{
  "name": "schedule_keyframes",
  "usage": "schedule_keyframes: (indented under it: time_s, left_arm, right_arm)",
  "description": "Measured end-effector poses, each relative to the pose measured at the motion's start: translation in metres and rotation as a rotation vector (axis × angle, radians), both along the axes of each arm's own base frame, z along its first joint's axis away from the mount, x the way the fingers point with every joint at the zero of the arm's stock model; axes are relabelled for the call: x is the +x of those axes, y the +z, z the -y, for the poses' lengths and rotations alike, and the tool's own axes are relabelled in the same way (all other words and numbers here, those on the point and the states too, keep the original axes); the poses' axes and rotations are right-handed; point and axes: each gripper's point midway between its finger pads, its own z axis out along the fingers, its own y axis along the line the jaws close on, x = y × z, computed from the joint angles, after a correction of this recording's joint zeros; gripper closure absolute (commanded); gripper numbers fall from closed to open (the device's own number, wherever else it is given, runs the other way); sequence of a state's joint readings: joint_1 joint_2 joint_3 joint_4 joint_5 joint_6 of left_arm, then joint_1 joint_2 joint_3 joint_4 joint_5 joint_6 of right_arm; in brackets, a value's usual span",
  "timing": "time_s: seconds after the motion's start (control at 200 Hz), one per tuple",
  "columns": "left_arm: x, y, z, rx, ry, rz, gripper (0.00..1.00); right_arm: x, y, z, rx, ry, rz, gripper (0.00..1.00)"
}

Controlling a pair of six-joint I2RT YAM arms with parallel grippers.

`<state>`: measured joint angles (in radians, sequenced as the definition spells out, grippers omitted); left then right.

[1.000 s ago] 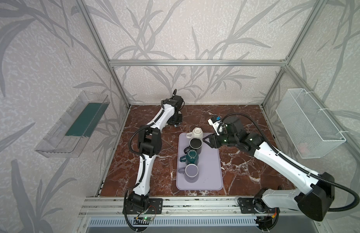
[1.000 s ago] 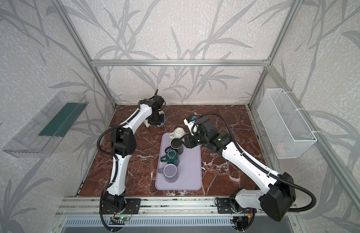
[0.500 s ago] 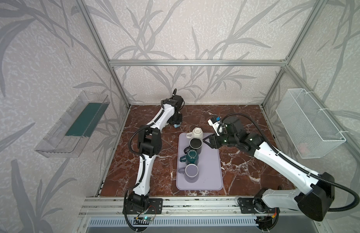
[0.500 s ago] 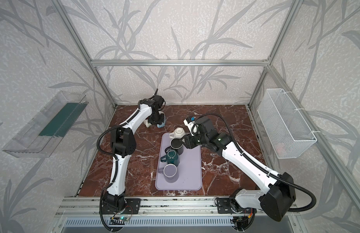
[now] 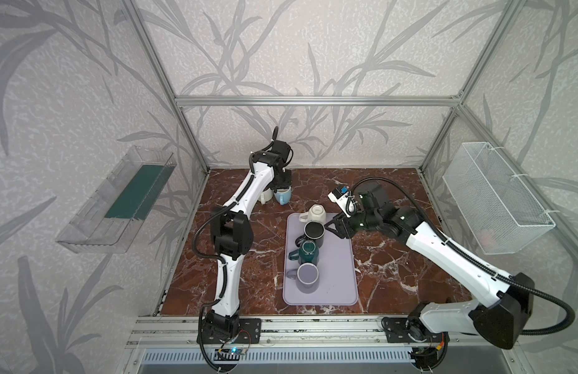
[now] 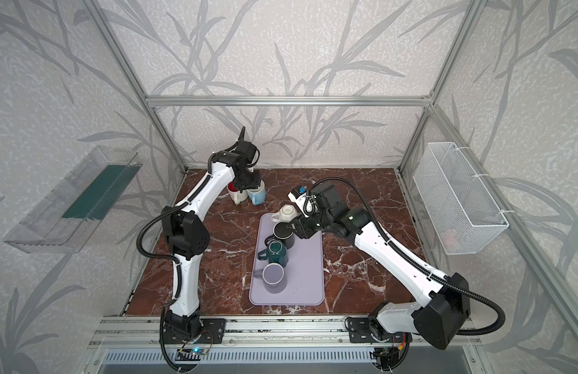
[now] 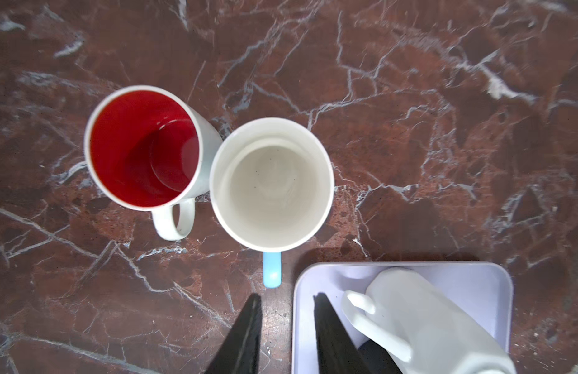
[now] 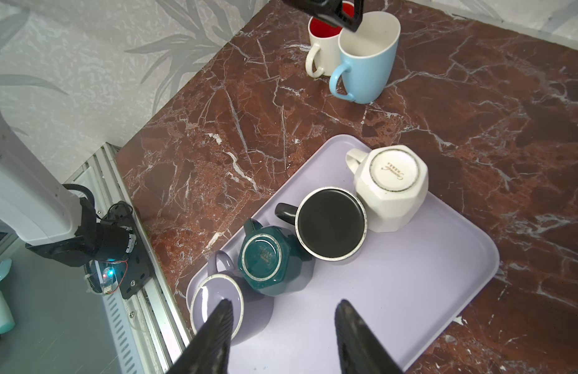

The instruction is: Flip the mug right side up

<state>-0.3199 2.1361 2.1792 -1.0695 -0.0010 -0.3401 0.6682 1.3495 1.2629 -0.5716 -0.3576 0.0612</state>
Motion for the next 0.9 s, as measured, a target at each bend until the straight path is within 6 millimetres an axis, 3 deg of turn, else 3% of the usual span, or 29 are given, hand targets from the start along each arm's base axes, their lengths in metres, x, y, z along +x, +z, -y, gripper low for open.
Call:
schedule_keyframes:
  time_s: [0.12, 0.225, 0.5, 0.615, 0.9]
  left_arm:
    - [-0.018, 0.024, -0.008, -0.014, 0.005, 0.046, 0.68]
    - [-0.041, 0.029, -0.024, -0.005, 0.034, 0.059, 0.68]
    - [-0.114, 0.004, -0.078, -0.007, 0.165, 0.066, 0.66]
    - [-0.136, -0.001, -0.093, -0.014, 0.215, 0.080, 0.65]
    - [-0.162, 0.004, -0.100, -0.048, 0.249, 0.139, 0.65]
  right_arm:
    - [-0.013, -0.002, -0.016, -0.053, 0.103, 0.029, 0.51]
    - [-0.031, -0.008, -0.035, -0.112, 0.226, 0.059, 0.52]
    - [-0.057, -0.030, -0.076, -0.282, 0.477, 0.141, 0.56]
    - [-0.062, -0.050, -0.091, -0.377, 0.561, 0.169, 0.59]
    - [-0.067, -0.116, -0.120, -0.656, 0.755, 0.195, 0.62]
